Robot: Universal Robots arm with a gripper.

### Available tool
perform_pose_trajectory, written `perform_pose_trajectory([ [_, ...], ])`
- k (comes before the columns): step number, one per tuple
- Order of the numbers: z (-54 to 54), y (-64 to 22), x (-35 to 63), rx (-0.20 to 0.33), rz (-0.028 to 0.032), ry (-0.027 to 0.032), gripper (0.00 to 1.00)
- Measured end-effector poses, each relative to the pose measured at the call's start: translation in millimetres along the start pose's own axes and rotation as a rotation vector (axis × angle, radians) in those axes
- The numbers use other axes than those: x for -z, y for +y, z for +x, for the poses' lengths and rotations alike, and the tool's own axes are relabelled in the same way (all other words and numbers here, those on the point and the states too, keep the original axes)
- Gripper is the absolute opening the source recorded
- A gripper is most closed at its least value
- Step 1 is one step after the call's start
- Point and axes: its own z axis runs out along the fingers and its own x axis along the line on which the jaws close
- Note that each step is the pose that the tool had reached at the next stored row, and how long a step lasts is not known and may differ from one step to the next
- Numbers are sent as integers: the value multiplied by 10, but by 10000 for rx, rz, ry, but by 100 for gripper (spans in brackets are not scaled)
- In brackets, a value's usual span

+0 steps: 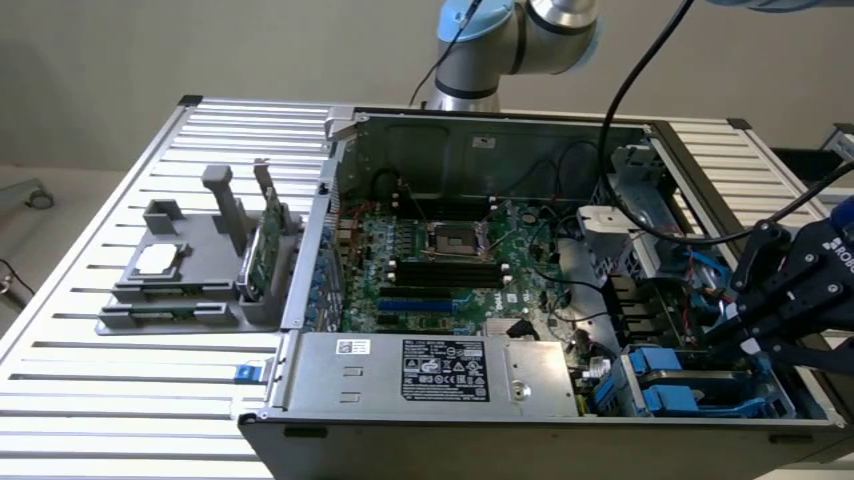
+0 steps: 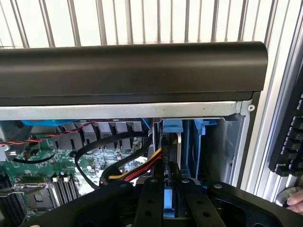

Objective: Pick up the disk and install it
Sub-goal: 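Insert the first disk wire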

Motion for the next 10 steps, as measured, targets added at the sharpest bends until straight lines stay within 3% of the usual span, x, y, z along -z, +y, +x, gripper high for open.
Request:
perform_pose_trajectory([
  [10,0,1,-1,196,0,-66,16],
])
